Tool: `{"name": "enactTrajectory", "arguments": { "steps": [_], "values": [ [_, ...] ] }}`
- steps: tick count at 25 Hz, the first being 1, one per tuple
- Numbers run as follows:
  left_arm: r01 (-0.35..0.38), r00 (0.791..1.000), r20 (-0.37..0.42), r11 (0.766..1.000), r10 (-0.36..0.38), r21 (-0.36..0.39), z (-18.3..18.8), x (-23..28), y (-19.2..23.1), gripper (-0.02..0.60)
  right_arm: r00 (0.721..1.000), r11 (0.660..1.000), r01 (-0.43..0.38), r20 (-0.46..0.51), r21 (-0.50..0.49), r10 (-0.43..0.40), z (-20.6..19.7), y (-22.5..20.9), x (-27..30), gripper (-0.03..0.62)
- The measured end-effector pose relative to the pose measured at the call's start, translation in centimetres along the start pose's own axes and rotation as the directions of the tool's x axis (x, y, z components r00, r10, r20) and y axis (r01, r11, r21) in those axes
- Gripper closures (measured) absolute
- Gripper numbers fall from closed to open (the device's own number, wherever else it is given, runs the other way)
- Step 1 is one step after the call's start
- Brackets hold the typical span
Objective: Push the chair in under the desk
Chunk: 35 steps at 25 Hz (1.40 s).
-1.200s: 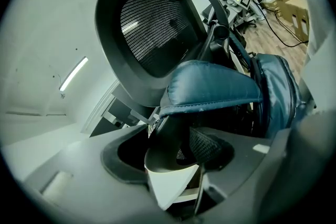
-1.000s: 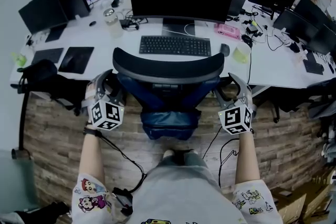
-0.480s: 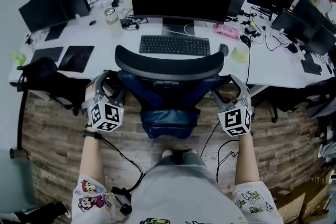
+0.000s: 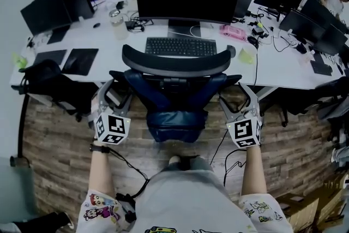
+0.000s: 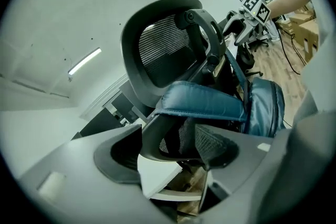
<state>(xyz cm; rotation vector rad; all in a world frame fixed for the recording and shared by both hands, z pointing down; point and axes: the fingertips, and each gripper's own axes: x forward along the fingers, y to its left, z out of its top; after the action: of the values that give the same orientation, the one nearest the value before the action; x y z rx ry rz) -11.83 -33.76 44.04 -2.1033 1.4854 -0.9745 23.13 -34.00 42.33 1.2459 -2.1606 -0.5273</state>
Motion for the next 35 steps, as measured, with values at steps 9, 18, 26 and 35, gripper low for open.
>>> {"name": "enactTrajectory", "arguments": {
  "steps": [9, 18, 26, 35],
  "values": [
    [0.025, 0.999, 0.049, 0.99, -0.018, -0.138, 1.4, -2.7, -2.0, 0.276, 0.998, 0.992, -0.016, 0.054, 0.124, 0.009, 1.0, 2.1, -2.5, 0.27],
    [0.045, 0.994, 0.104, 0.961, -0.017, -0.273, 3.2, -5.5, -4.1, 0.315, 0.994, 0.963, -0.06, 0.102, 0.261, 0.034, 1.8, 4.3, -5.3, 0.311],
    [0.135, 0.979, 0.199, 0.889, -0.051, -0.438, 4.9, -7.4, -6.7, 0.382, 0.979, 0.883, -0.129, 0.2, 0.45, 0.041, 2.6, 5.5, -7.4, 0.423],
    [0.261, 0.954, 0.284, 0.723, -0.093, -0.64, 6.0, -9.0, -9.5, 0.468, 0.968, 0.821, -0.18, 0.244, 0.542, 0.052, 2.6, 7.2, -8.7, 0.542]
  ]
}}
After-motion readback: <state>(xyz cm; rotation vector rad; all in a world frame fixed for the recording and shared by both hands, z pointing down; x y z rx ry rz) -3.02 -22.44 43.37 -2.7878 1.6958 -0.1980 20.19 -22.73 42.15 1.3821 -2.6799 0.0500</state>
